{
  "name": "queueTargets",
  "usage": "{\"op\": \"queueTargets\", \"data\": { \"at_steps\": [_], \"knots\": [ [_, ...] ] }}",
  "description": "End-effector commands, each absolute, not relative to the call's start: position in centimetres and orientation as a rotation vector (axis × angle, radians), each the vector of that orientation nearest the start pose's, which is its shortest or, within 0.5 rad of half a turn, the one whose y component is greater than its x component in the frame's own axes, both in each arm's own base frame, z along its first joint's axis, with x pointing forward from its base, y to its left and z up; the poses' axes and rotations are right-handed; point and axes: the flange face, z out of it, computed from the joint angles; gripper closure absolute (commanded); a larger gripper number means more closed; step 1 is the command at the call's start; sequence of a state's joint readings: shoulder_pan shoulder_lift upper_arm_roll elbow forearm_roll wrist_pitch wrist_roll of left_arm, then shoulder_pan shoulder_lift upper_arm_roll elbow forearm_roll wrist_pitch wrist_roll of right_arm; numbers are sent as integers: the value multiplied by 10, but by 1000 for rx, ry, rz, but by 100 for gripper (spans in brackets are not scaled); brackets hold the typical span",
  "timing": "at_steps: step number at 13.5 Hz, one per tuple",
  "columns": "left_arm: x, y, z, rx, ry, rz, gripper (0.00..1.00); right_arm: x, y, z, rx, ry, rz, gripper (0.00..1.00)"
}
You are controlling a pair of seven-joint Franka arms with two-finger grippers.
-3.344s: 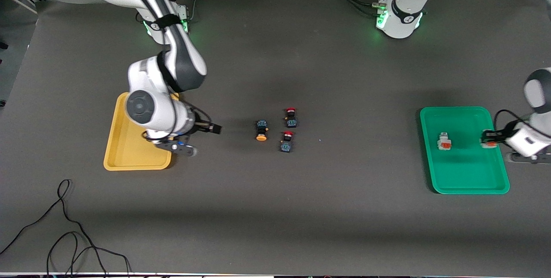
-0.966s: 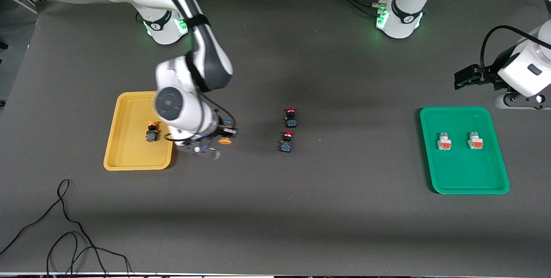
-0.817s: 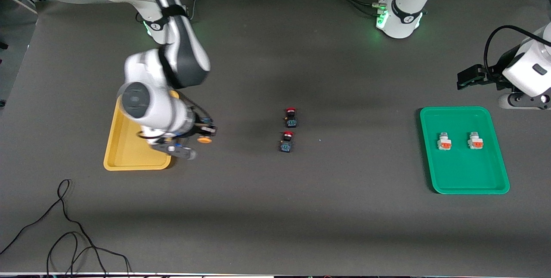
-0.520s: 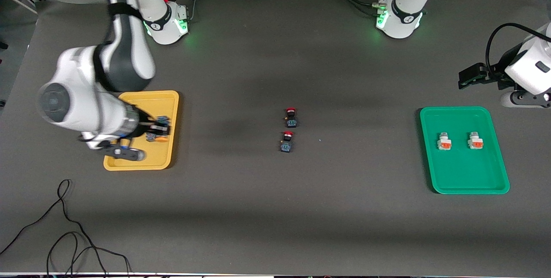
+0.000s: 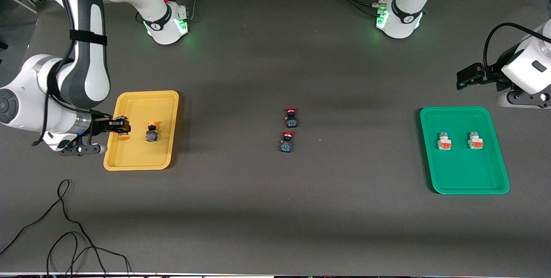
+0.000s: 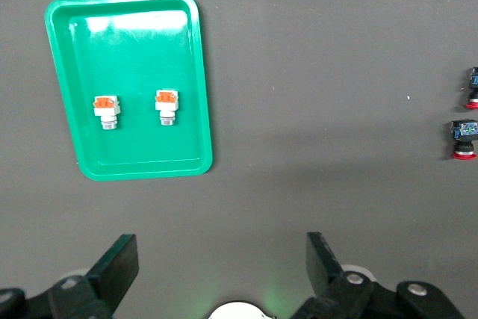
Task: Place green and yellow buttons in trays
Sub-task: 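Carry the yellow-capped button to the yellow tray with the right gripper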
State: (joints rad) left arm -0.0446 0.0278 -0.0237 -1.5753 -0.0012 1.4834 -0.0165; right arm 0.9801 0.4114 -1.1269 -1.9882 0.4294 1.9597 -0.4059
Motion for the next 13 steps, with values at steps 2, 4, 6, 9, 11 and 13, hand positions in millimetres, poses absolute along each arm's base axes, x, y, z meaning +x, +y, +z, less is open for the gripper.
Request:
{"op": "queueTargets", "data": {
  "at_steps": [2, 4, 6, 9, 11, 13],
  "knots": [
    [548, -33, 602, -3120, 119, 172, 0, 547, -81, 311, -3114, -204, 157, 100],
    [547, -33, 603, -3118, 138, 170, 0, 541, -96, 299, -3124, -212, 154, 100],
    [548, -34, 604, -3118, 141, 165, 0, 533, -106, 287, -3126, -230, 120, 100],
    [548, -34, 602, -3118, 141, 170, 0, 527, -113, 263, -3108, -237, 88, 100],
    [550, -33, 602, -3118, 138, 175, 0, 526, -114, 246, -3088, -250, 66, 100],
    [551, -35, 603, -3119, 141, 155, 0, 525, -111, 227, -3074, -270, 50, 100]
  ]
}}
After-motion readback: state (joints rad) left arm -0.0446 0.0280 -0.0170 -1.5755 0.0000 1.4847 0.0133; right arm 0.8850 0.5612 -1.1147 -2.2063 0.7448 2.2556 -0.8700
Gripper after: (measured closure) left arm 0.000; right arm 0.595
